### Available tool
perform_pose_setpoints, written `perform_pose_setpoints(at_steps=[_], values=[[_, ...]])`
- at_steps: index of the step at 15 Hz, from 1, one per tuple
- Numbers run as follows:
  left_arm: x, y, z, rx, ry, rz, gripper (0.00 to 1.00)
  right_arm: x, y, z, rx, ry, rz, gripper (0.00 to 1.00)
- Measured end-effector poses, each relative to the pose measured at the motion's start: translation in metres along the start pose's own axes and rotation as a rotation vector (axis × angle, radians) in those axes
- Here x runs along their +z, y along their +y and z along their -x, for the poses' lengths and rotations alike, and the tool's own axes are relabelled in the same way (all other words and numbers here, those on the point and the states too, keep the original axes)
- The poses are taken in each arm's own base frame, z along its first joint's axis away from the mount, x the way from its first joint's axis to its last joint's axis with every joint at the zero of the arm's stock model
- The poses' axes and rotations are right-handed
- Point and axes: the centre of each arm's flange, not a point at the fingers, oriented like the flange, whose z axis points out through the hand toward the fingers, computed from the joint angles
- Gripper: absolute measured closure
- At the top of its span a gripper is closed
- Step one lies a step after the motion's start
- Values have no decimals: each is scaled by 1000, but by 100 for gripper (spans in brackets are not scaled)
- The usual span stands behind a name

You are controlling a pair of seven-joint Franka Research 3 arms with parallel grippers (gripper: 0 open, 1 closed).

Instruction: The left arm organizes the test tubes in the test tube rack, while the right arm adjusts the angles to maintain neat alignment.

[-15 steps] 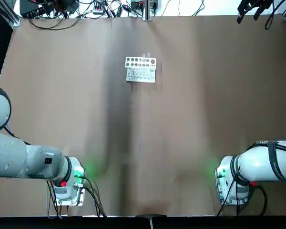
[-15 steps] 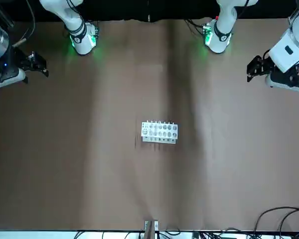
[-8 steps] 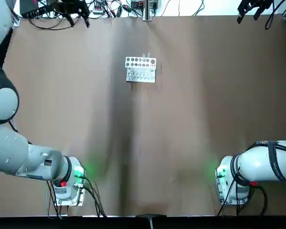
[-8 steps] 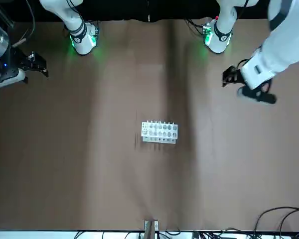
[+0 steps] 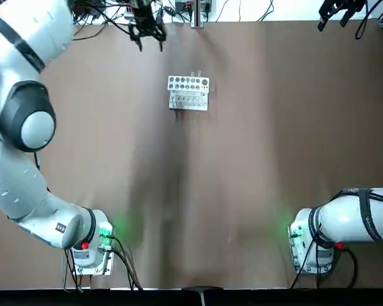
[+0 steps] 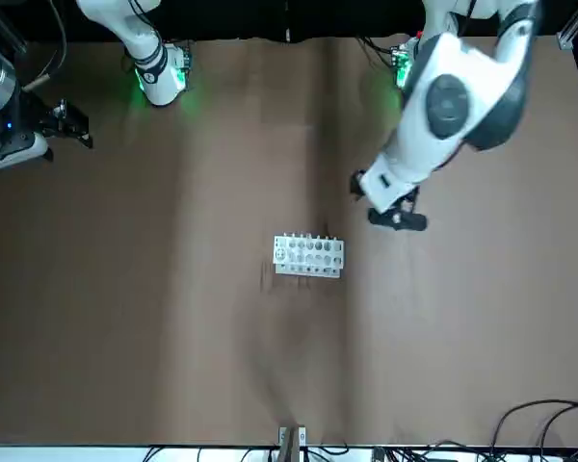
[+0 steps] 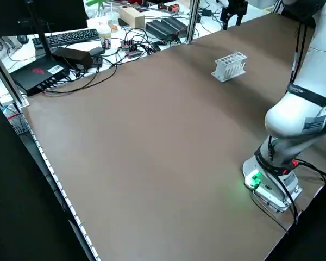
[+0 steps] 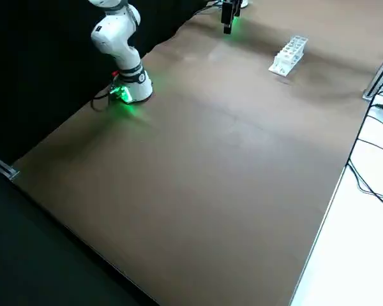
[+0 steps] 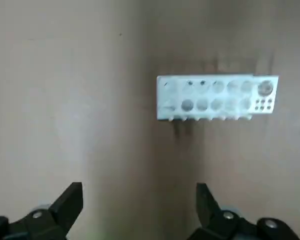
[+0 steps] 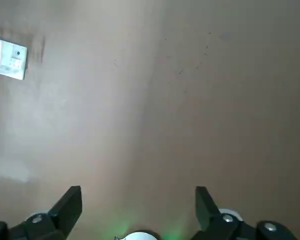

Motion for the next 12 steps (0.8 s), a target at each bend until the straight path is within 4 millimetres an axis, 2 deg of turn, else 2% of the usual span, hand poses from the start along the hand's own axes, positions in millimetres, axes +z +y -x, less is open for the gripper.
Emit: perform_pose_setpoints(at_steps=[5,6,9,12], values=[[58,76,-15,-128,85,-23,0,0,0,0,0,0,0,0],[86,95,-25,-182,131,-19,0,0,0,0,1,0,0,0],[115,118,-34,-228,195,-44,0,0,0,0,1,0,0,0],[137,144,-32,-253,245,-38,0,0,0,0,1,0,0,0]])
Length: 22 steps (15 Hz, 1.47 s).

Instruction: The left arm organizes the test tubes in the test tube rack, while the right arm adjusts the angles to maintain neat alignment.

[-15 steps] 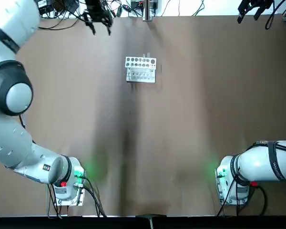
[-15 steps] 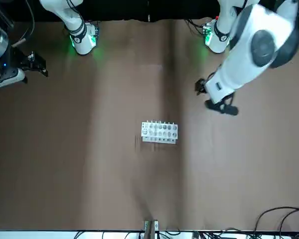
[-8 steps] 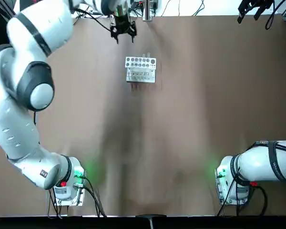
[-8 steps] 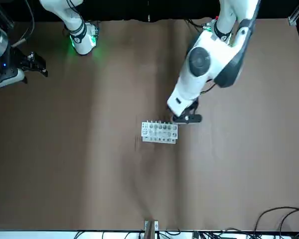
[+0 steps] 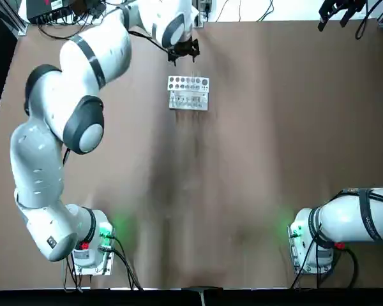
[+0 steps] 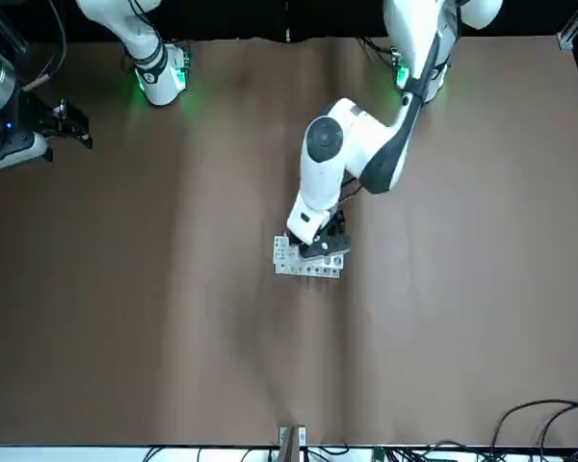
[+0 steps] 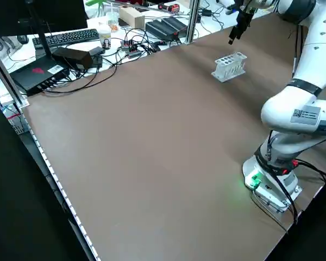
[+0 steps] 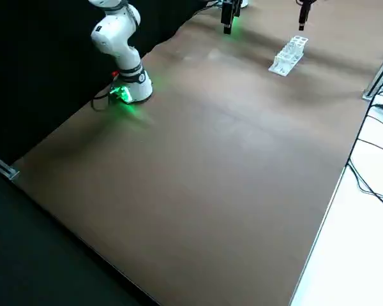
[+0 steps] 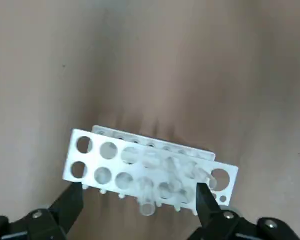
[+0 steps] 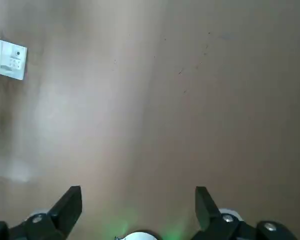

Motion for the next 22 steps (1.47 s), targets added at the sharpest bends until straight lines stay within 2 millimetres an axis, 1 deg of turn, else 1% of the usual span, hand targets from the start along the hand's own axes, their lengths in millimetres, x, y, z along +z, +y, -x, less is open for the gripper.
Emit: perform_pose_setpoints(at_steps=[2,4,7,8,9,10,11,15,16,18,22], values=[[14,10,10,11,-4,-6,0,0,0,0,0,0,0,0],[24,14,16,17,-11,-15,1,0,0,0,0,0,0,0],[31,16,19,22,-17,-23,3,0,0,0,0,0,0,0],[33,16,20,23,-19,-25,9,0,0,0,0,0,0,0],[35,16,20,24,-21,-28,9,0,0,0,0,0,0,0],[39,16,21,25,-23,-32,13,0,0,0,0,0,0,0],[43,16,22,26,-27,-36,20,0,0,0,0,0,0,0],[57,16,25,30,-38,-53,24,0,0,0,0,0,0,0],[59,17,26,31,-40,-55,24,0,0,0,0,0,0,0],[61,18,27,34,-41,-57,29,0,0,0,0,0,0,0],[61,18,28,34,-42,-57,31,0,0,0,0,0,0,0]])
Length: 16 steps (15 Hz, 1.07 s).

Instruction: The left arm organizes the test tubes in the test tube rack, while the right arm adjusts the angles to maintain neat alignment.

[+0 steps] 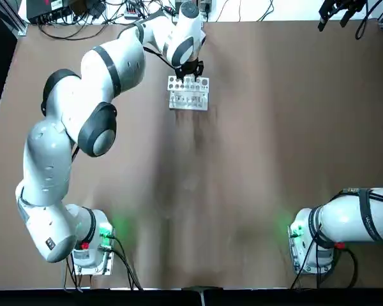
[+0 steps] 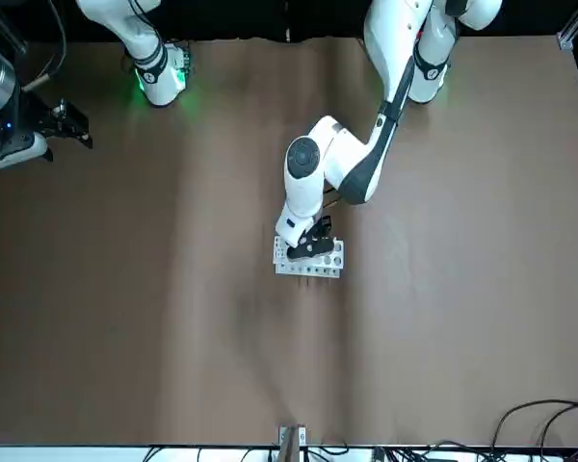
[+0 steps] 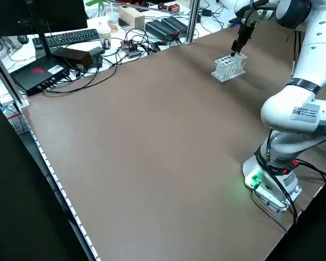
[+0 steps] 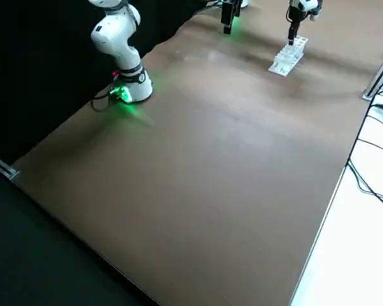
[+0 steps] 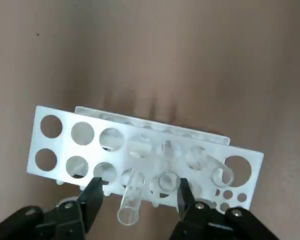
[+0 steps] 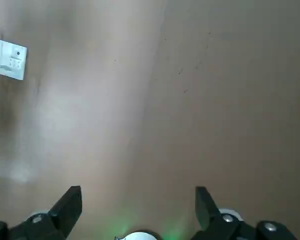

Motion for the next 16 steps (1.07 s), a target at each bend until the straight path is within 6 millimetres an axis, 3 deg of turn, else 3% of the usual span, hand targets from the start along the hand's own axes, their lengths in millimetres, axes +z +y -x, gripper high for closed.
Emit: perform_pose_setpoints(at_steps=[6,16], values=[[2,1,3,4,-6,-4,43,0,0,0,0,0,0,0],[5,2,10,11,-31,-29,51,0,1,0,1,0,0,0]])
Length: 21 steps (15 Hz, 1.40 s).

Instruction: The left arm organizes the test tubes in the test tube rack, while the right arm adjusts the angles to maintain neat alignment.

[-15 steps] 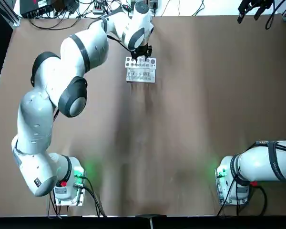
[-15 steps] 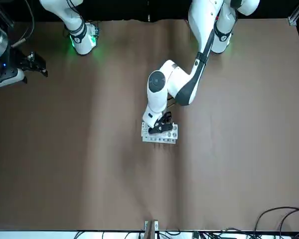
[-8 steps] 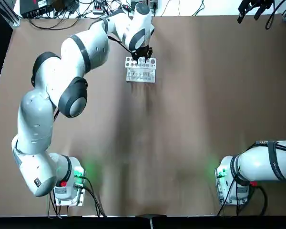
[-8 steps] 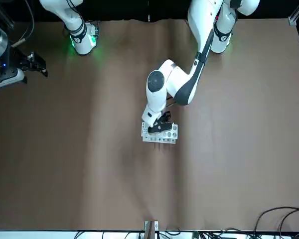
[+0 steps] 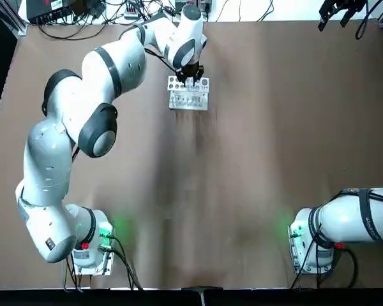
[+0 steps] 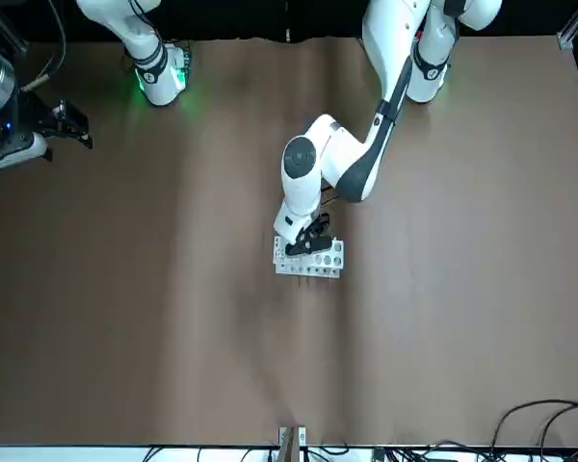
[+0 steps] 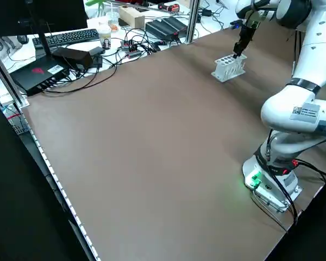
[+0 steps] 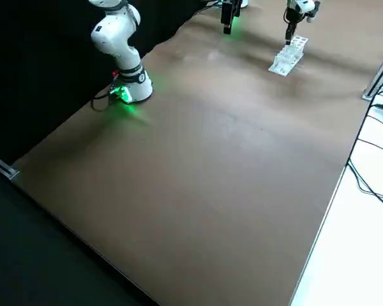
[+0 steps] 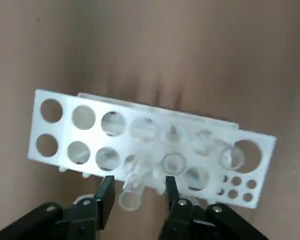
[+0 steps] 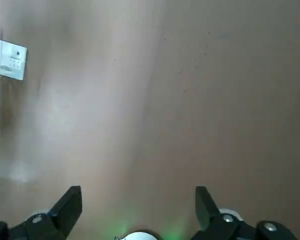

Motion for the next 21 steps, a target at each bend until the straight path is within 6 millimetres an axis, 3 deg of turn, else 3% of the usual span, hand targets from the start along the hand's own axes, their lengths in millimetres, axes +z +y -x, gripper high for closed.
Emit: perform_pose_setpoints(at_steps=[10,21], values=[[1,-2,2,1,-21,-24,60,0,0,0,0,0,0,0],[-4,2,-2,-1,11,14,62,0,0,0,0,0,0,0]])
